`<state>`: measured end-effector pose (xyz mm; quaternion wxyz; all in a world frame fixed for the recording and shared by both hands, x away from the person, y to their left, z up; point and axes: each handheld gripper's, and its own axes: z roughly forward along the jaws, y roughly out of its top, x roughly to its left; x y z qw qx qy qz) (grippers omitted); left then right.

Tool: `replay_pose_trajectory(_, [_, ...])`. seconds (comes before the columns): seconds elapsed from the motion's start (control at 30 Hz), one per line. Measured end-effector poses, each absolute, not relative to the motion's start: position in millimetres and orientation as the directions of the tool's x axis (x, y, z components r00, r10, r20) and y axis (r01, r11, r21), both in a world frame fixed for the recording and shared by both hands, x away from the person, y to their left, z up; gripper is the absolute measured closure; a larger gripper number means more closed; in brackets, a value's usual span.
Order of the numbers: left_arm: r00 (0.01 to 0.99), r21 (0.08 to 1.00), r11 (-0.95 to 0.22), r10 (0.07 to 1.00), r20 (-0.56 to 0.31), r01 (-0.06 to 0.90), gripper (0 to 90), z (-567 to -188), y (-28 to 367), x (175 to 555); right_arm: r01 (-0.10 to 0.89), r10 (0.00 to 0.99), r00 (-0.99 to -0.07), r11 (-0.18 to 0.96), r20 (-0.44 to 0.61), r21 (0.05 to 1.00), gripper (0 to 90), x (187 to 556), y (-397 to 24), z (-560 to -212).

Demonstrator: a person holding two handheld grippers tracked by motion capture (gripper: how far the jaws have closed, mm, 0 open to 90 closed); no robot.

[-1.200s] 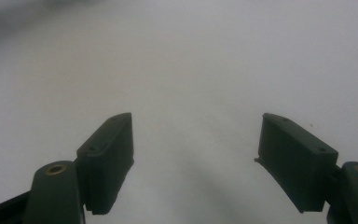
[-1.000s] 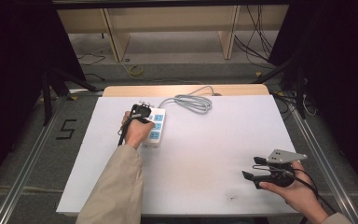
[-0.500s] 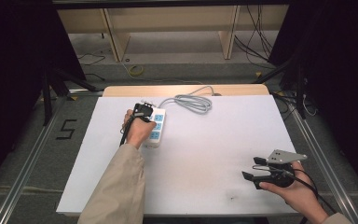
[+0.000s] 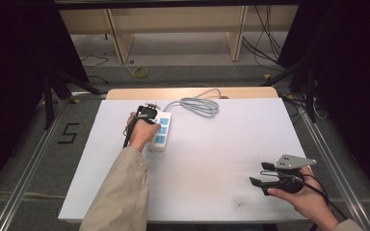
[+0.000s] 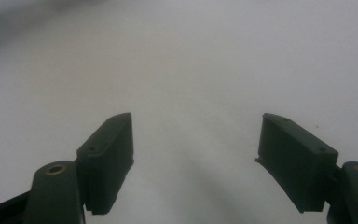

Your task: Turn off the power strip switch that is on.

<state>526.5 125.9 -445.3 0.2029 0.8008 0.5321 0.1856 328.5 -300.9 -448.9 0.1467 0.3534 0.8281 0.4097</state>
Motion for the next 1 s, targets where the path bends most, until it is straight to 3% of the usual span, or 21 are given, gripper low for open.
replay_pose_trajectory(0.43, [0.384,0.504,-0.391,0.915,0.122,0.771,90.0,-444,127,528,0.466,0.701,-0.712,0.421,0.047,0.778,27.0,330,-300,-449])
replay_pose_trajectory(0.67, [0.378,0.532,-0.358,0.923,0.075,0.768,90.0,-445,125,530,0.464,0.699,-0.714,0.423,0.047,0.778,27.0,331,-299,-450])
replay_pose_trajectory(0.83, [0.375,0.527,-0.391,0.916,0.142,0.754,90.0,-446,117,532,0.462,0.696,-0.716,0.424,0.046,0.779,27.0,330,-300,-449])
replay_pose_trajectory(1.0, [0.374,0.522,-0.371,0.921,0.104,0.768,90.0,-445,121,533,0.462,0.698,-0.715,0.42,0.048,0.781,27.0,330,-301,-449])
